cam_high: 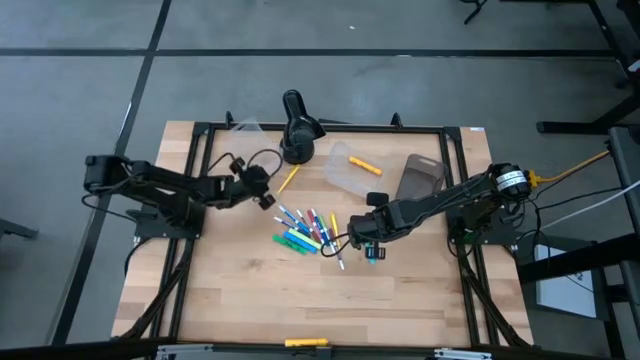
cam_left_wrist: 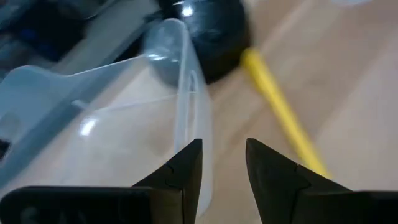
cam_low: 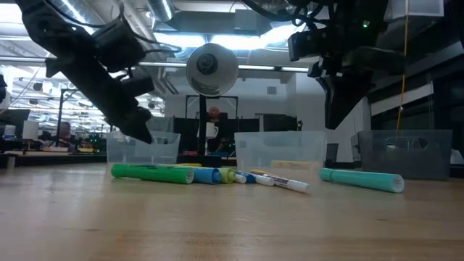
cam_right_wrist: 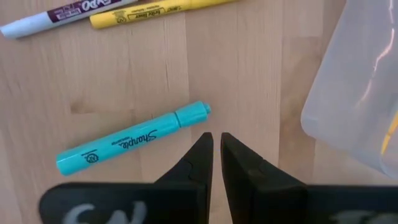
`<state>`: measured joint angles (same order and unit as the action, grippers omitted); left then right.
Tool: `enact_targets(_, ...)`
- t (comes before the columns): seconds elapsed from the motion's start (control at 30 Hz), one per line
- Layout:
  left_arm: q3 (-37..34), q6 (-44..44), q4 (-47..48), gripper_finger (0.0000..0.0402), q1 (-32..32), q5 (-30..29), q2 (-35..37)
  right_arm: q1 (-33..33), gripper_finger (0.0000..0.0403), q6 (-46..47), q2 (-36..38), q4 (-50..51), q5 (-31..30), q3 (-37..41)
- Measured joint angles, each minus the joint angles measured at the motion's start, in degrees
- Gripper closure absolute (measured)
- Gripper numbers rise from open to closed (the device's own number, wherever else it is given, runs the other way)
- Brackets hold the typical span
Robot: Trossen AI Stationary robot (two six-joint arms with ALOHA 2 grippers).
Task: Pick & Place Markers
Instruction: Put the right yellow pen in the gray bin
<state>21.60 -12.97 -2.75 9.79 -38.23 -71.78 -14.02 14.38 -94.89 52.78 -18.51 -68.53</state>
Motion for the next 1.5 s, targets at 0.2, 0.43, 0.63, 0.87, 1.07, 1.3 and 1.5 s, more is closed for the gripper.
enact_targets(0.2, 0.0, 0.0, -3.2, 0.0282, 2.8, 13.2, 1.7, 0.0, 0.037, -1.2, 0.0, -0.7, 0.0, 0.0)
enact_targets(0.43, 0.0, -0.5, -6.2, 0.0288, 1.4, 20.3, 0.7, 0.0, 0.037, -3.3, 0.0, -3.4, -0.1, 0.0)
enact_targets(0.63, 1.5, -4.2, -7.9, 0.0279, -0.4, 15.5, -2.3, 0.0, 0.037, -5.0, 0.0, -6.2, -0.1, 0.0)
enact_targets(0.87, 4.5, -7.2, -7.6, 0.0268, -2.9, 10.9, -10.4, 0.0, 0.037, -5.8, 0.0, -6.7, -0.1, 0.0)
enact_targets(1.07, 7.7, -9.0, -7.6, 0.026, -3.1, 8.3, -17.1, 0.0, 0.037, -5.4, 0.0, -6.9, 0.0, 0.0)
enact_targets(1.3, 9.2, -12.3, -6.2, 0.0258, -2.6, 6.0, -22.4, 0.0, 0.037, -5.4, 0.0, -7.2, 0.0, 0.0)
enact_targets(1.5, 9.4, -15.7, -5.7, 0.0264, -2.2, 7.4, -23.7, 0.0, 0.037, -5.6, 0.0, -7.3, 0.0, 0.0)
